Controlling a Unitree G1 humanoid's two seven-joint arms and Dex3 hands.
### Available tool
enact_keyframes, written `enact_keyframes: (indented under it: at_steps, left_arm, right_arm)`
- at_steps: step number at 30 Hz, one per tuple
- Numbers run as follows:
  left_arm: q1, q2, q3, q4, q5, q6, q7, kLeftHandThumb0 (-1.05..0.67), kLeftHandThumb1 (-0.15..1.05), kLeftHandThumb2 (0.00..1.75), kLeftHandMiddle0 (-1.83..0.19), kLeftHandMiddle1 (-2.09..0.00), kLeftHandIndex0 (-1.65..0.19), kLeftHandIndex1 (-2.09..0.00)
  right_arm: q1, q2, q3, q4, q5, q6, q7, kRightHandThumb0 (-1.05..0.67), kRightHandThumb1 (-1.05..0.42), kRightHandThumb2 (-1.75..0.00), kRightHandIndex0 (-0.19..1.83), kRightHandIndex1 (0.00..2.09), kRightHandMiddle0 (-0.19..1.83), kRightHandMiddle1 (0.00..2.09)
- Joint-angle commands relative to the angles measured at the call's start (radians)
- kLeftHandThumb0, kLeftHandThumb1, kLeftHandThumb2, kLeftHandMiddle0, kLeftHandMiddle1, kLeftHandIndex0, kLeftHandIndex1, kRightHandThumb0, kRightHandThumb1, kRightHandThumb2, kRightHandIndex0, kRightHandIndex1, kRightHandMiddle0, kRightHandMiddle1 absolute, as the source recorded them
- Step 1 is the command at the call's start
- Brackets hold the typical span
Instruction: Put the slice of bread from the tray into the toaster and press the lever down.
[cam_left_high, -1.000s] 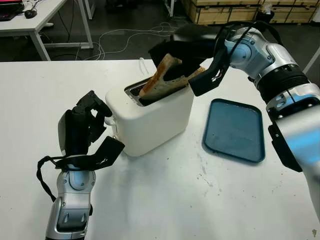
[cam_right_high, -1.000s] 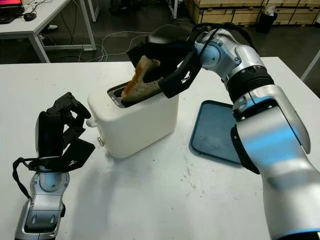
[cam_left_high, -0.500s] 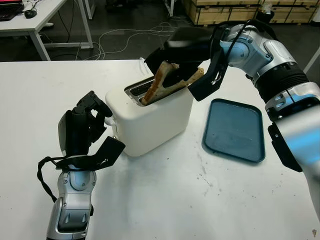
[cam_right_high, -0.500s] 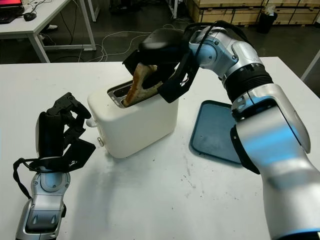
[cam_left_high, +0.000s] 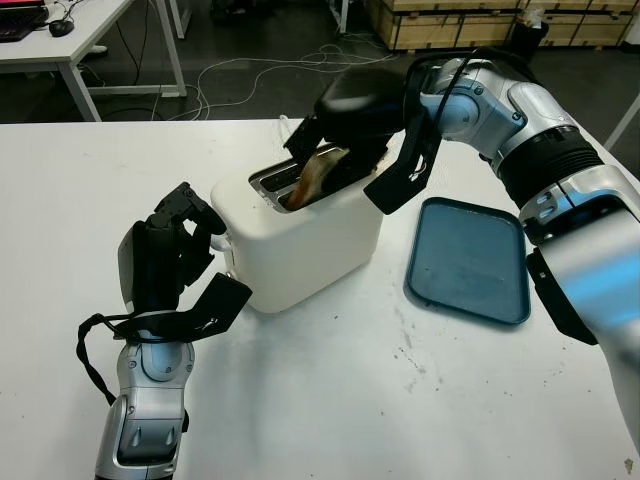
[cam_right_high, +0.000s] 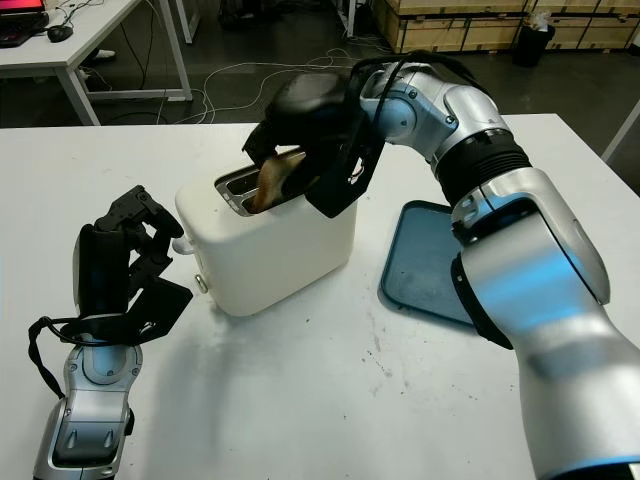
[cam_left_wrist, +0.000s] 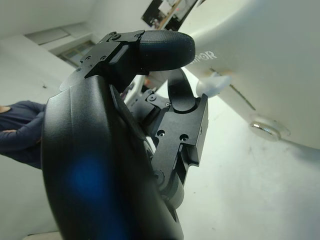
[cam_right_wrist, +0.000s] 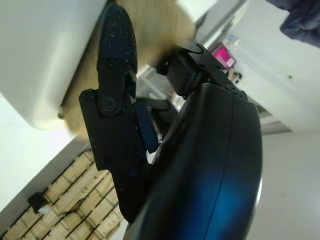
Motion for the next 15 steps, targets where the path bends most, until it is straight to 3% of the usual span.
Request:
enact_keyframes:
  at_steps: [1, 15]
  left_arm:
    - [0.006, -0.005, -0.006, -0.002, 0.000, -0.011, 0.008, 0.02, 0.91, 0.49, -0.98, -1.75, -0.66, -1.75]
    - [0.001, -0.005, -0.008, 0.017, -0.005, -0.030, 0.018, 0.03, 0.92, 0.49, -0.99, -1.75, -0.68, -1.75]
  right_arm:
    - [-0.004, -0.016, 0.004, -0.017, -0.017, -0.005, -0.019, -0.92, -0.92, -0.43, 0.05, 1.01, 0.53, 0.09]
    - [-0.021, -0.048, -0.020, -0.002, -0.022, 0.009, -0.136, -0.91, -0.92, -0.35, 0.06, 0.84, 0.49, 0.03]
